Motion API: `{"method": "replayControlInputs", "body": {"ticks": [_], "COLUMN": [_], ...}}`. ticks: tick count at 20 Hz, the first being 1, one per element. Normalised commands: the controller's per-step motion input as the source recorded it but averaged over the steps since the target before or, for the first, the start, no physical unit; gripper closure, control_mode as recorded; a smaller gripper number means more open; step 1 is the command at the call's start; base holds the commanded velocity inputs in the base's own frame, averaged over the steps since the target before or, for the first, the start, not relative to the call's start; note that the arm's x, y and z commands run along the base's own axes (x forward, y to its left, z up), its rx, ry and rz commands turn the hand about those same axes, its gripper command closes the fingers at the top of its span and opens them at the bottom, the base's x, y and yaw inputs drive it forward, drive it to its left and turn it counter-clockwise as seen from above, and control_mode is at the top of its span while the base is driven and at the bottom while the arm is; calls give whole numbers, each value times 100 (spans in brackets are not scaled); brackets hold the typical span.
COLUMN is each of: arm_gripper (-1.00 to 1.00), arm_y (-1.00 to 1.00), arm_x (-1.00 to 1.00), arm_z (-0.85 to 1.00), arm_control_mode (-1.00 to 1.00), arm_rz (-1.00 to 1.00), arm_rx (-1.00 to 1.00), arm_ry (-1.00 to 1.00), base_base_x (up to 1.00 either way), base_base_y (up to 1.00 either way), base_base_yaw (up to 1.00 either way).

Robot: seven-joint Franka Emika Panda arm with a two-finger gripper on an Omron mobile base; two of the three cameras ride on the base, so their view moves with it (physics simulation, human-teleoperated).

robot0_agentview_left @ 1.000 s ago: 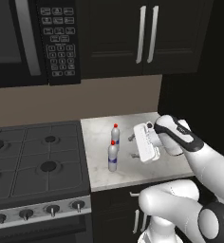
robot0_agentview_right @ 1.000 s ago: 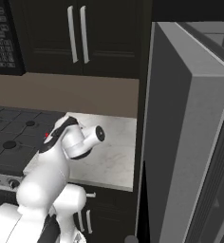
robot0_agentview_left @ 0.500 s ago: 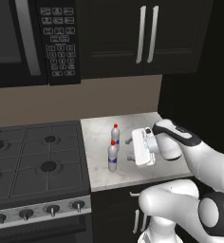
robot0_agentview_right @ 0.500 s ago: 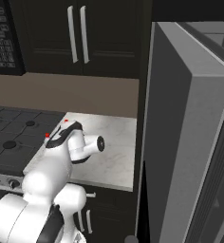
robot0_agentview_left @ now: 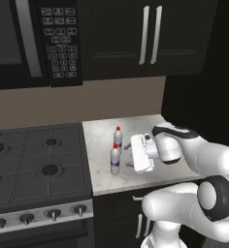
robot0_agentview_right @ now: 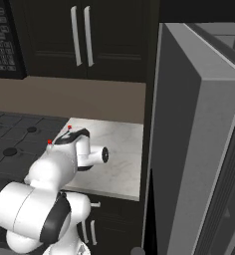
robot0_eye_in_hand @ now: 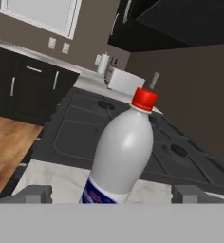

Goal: Take the bottled waters from the counter and place them in the freezer to freeze. Close the freezer door after placing the bottles.

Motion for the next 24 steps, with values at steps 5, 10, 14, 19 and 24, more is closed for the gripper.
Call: {"method": "replayControlInputs", "body": {"ticks": [5,10,14,19,24], "arm_gripper": [-100,-100,-100,-100,-100], "arm_y": [7,15,17,8,6], "arm_x": [0,0,0,0,1], "arm_z": [0,0,0,0,0], "arm_control_mode": [-100,-100,-100,-100,-100], "arm_rz": [0,0,0,0,0], "arm_rx": [1,0,0,0,0], "arm_ry": [0,0,0,0,0], "base_base_x": [0,0,0,0,0], "base_base_y": [0,0,0,0,0], "base_base_yaw": [0,0,0,0,0]}}
